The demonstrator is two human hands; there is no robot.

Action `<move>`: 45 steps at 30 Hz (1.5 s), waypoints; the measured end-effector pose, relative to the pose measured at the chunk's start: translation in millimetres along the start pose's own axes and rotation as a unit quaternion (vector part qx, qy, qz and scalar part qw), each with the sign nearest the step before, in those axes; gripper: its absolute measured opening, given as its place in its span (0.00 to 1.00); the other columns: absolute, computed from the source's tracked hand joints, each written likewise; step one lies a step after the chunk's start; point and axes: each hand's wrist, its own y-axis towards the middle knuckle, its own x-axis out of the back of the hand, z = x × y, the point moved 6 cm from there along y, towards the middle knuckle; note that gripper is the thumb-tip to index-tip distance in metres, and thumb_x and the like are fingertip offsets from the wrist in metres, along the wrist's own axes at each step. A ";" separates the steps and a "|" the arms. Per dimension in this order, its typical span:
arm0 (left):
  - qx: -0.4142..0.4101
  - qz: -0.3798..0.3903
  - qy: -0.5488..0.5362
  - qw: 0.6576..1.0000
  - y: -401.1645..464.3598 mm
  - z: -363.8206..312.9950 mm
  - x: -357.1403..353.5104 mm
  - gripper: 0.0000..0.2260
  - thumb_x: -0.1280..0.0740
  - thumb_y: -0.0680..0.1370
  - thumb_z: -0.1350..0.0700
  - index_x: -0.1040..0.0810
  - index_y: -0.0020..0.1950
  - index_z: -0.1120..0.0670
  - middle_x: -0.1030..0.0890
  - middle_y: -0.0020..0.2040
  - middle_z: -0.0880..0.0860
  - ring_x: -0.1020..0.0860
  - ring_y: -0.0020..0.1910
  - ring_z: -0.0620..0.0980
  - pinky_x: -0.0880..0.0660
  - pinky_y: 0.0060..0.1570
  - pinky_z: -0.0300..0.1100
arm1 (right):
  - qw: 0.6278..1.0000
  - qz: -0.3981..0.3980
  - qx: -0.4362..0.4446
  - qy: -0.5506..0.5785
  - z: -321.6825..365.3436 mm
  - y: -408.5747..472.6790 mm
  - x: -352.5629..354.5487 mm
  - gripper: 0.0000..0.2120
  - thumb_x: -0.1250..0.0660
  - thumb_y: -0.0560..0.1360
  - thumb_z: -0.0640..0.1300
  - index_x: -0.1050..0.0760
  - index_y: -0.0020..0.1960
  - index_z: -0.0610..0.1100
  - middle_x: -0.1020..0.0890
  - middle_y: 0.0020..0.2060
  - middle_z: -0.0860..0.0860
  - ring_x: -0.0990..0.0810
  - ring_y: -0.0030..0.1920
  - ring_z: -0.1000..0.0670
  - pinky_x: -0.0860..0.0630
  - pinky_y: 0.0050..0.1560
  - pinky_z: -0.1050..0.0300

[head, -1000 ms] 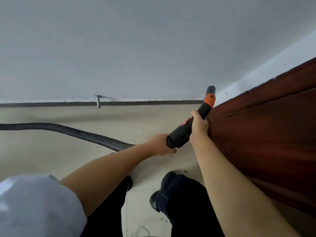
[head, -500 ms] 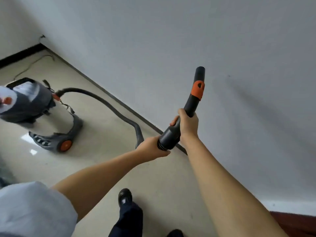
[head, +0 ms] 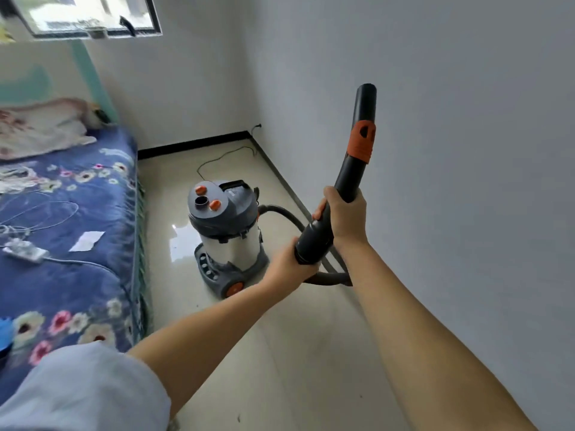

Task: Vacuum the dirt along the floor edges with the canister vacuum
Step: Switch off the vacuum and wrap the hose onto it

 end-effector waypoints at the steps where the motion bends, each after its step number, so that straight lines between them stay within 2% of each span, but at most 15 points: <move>1: -0.001 -0.010 -0.014 1.000 9.5 2.3 18.7 0.11 0.30 0.73 0.60 0.28 0.52 0.52 0.23 0.41 0.46 0.25 0.41 0.41 0.27 0.42 0.35 | 1.000 0.016 0.012 -0.001 4.5 8.2 -22.0 0.04 0.36 0.75 0.37 0.30 0.47 0.41 0.26 0.22 0.52 0.26 0.23 0.52 0.21 0.36 0.57; 3: -0.003 -0.023 -0.038 0.999 28.1 6.8 49.6 0.11 0.30 0.72 0.60 0.26 0.53 0.54 0.20 0.44 0.52 0.23 0.43 0.46 0.25 0.47 0.42 | 0.998 0.045 0.033 -0.004 11.3 24.3 -61.1 0.05 0.36 0.75 0.36 0.31 0.48 0.38 0.26 0.22 0.51 0.26 0.22 0.52 0.22 0.32 0.59; 5: -0.014 -0.035 -0.056 0.998 48.3 9.4 74.1 0.10 0.31 0.72 0.62 0.26 0.50 0.54 0.21 0.43 0.54 0.24 0.41 0.45 0.25 0.45 0.41 | 0.996 0.074 0.051 -0.011 16.6 41.7 -95.2 0.05 0.35 0.75 0.35 0.31 0.47 0.38 0.27 0.21 0.52 0.27 0.22 0.52 0.22 0.31 0.59; 7: -0.019 -0.053 -0.082 0.995 70.1 12.2 93.4 0.09 0.31 0.73 0.63 0.27 0.46 0.51 0.23 0.41 0.53 0.26 0.38 0.43 0.27 0.41 0.36 | 0.992 0.099 0.069 -0.036 19.2 60.5 -124.1 0.04 0.35 0.75 0.36 0.31 0.45 0.39 0.26 0.21 0.54 0.26 0.22 0.53 0.23 0.32 0.58; 10: -0.006 -0.075 -0.117 0.990 106.0 23.1 110.5 0.13 0.30 0.73 0.63 0.30 0.43 0.45 0.23 0.41 0.49 0.26 0.40 0.41 0.27 0.42 0.36 | 0.987 0.127 0.076 -0.060 11.9 91.8 -160.2 0.06 0.35 0.75 0.35 0.31 0.43 0.44 0.26 0.24 0.51 0.26 0.22 0.53 0.23 0.31 0.58; 17: 0.074 -0.099 -0.157 0.980 221.5 65.9 140.6 0.11 0.30 0.74 0.61 0.30 0.43 0.47 0.24 0.40 0.47 0.26 0.42 0.45 0.26 0.43 0.38 | 0.973 0.203 0.051 -0.097 -39.1 193.7 -236.8 0.07 0.35 0.74 0.36 0.31 0.45 0.45 0.26 0.27 0.48 0.26 0.23 0.52 0.25 0.30 0.58; 20: 0.104 -0.097 -0.167 0.976 271.5 74.4 155.0 0.08 0.30 0.74 0.61 0.28 0.47 0.52 0.24 0.41 0.49 0.26 0.43 0.46 0.28 0.45 0.40 | 0.961 0.251 0.040 -0.112 -54.7 241.2 -270.0 0.08 0.35 0.74 0.34 0.32 0.44 0.45 0.27 0.27 0.48 0.27 0.22 0.55 0.26 0.27 0.61; 24: 0.138 -0.098 -0.217 0.961 323.9 88.7 171.7 0.12 0.30 0.73 0.60 0.26 0.55 0.56 0.22 0.49 0.53 0.25 0.48 0.49 0.28 0.41 0.36 | 0.938 0.305 0.045 -0.156 -67.2 288.9 -312.1 0.09 0.36 0.74 0.34 0.33 0.43 0.46 0.27 0.27 0.49 0.27 0.21 0.55 0.26 0.26 0.62; 27: 0.147 -0.094 -0.253 0.952 359.4 100.5 182.3 0.15 0.29 0.73 0.60 0.25 0.59 0.57 0.21 0.51 0.52 0.24 0.49 0.47 0.28 0.41 0.35 | 0.926 0.325 0.046 -0.184 -79.4 318.0 -338.4 0.09 0.35 0.74 0.35 0.33 0.44 0.47 0.27 0.28 0.50 0.27 0.22 0.55 0.25 0.27 0.63; 30: 0.150 -0.069 -0.265 0.950 390.7 110.7 194.2 0.12 0.29 0.73 0.61 0.25 0.55 0.54 0.22 0.46 0.48 0.24 0.45 0.43 0.29 0.40 0.33 | 0.927 0.316 0.024 -0.199 -96.6 346.5 -359.5 0.08 0.35 0.73 0.36 0.33 0.45 0.46 0.27 0.28 0.49 0.27 0.21 0.55 0.26 0.26 0.63; 32: 0.153 -0.055 -0.262 0.951 409.6 120.8 206.3 0.11 0.29 0.73 0.61 0.26 0.52 0.53 0.22 0.44 0.46 0.24 0.45 0.43 0.29 0.41 0.34 | 0.931 0.306 0.004 -0.200 -109.3 364.6 -374.5 0.07 0.36 0.73 0.36 0.33 0.45 0.45 0.27 0.27 0.49 0.27 0.21 0.55 0.26 0.26 0.63; 35: 0.163 -0.032 -0.251 0.954 439.7 143.4 231.2 0.13 0.28 0.72 0.59 0.24 0.55 0.54 0.20 0.52 0.52 0.23 0.53 0.50 0.27 0.51 0.41 | 0.933 0.292 -0.019 -0.209 -129.9 390.1 -407.2 0.06 0.36 0.73 0.37 0.33 0.46 0.43 0.26 0.27 0.48 0.27 0.21 0.53 0.26 0.26 0.62; 37: 0.172 -0.013 -0.238 0.956 459.7 160.3 251.0 0.13 0.28 0.72 0.58 0.24 0.55 0.55 0.20 0.55 0.55 0.23 0.55 0.52 0.27 0.53 0.43 | 0.937 0.275 -0.040 -0.213 -145.0 406.8 -431.8 0.06 0.36 0.73 0.37 0.33 0.46 0.43 0.26 0.27 0.48 0.27 0.22 0.53 0.26 0.26 0.62; 41: 0.182 0.056 -0.216 0.958 492.9 190.7 278.9 0.11 0.29 0.73 0.58 0.25 0.54 0.54 0.21 0.52 0.54 0.23 0.53 0.50 0.27 0.55 0.45 | 0.943 0.233 -0.104 -0.214 -181.5 435.5 -465.2 0.06 0.36 0.73 0.37 0.32 0.45 0.44 0.26 0.27 0.48 0.27 0.22 0.52 0.27 0.26 0.61; 45: 0.211 0.118 -0.224 0.944 511.0 228.0 272.5 0.09 0.29 0.73 0.57 0.25 0.50 0.50 0.21 0.50 0.51 0.23 0.52 0.49 0.27 0.58 0.46 | 0.945 0.176 -0.160 -0.222 -231.9 455.5 -466.2 0.06 0.36 0.73 0.37 0.32 0.44 0.45 0.27 0.27 0.47 0.28 0.22 0.50 0.27 0.28 0.58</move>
